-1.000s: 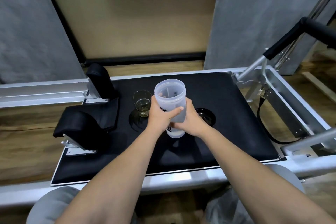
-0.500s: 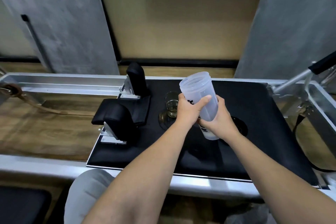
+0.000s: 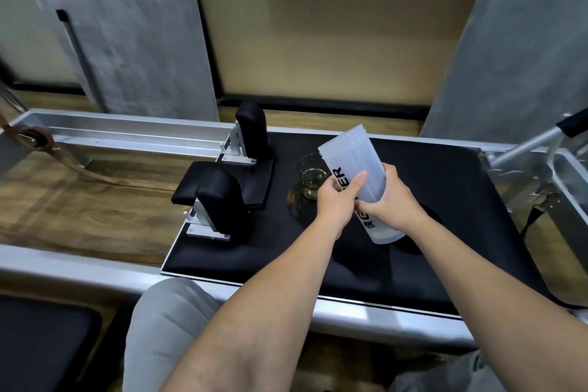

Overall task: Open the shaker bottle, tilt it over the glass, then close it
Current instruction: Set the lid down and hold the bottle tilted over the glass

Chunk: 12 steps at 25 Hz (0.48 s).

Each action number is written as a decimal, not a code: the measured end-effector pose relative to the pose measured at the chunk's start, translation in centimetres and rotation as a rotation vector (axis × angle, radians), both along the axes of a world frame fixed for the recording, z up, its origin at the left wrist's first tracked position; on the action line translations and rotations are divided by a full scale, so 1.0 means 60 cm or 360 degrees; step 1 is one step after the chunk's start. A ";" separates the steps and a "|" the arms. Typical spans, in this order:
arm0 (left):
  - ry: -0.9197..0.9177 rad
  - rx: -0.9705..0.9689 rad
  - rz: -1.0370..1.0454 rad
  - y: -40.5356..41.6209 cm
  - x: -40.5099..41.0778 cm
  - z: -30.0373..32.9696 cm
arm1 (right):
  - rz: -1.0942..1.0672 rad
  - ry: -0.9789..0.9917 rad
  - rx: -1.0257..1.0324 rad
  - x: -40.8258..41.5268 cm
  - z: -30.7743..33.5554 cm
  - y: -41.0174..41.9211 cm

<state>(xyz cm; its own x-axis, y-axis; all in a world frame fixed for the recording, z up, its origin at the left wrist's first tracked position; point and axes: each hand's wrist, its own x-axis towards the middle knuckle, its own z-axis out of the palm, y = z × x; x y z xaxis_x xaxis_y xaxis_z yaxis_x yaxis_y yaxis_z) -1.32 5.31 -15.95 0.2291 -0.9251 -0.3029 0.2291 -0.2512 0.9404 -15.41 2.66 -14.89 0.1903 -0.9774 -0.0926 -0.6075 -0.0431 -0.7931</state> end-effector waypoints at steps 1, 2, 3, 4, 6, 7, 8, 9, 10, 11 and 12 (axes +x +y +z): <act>0.0024 0.0005 0.0009 -0.002 0.001 -0.006 | 0.0014 0.0030 0.0014 0.002 0.000 -0.001; 0.0052 0.0015 0.0011 -0.003 0.003 -0.010 | 0.0026 0.0055 0.0026 0.005 0.001 -0.002; 0.0070 0.0031 0.0013 -0.006 0.004 -0.015 | 0.0029 0.0078 0.0038 0.007 0.002 -0.003; 0.0092 0.0048 0.0015 -0.008 0.005 -0.018 | 0.0031 0.0097 0.0046 0.008 0.004 -0.004; 0.0104 0.0089 0.0027 -0.012 0.008 -0.022 | 0.0043 0.0134 0.0071 0.012 0.008 -0.005; 0.0098 0.0108 0.0028 -0.014 0.009 -0.023 | 0.0046 0.0147 0.0083 0.013 0.010 -0.006; 0.0098 0.0128 0.0027 -0.015 0.009 -0.023 | 0.0050 0.0161 0.0092 0.014 0.012 -0.006; 0.0103 0.0143 0.0021 -0.017 0.010 -0.023 | 0.0055 0.0177 0.0097 0.015 0.012 -0.007; 0.0114 0.0152 0.0014 -0.017 0.010 -0.023 | 0.0058 0.0191 0.0100 0.016 0.013 -0.008; 0.0121 0.0159 0.0007 -0.018 0.010 -0.022 | 0.0061 0.0203 0.0106 0.016 0.014 -0.009; 0.0129 0.0164 0.0004 -0.018 0.010 -0.021 | 0.0063 0.0211 0.0114 0.016 0.016 -0.009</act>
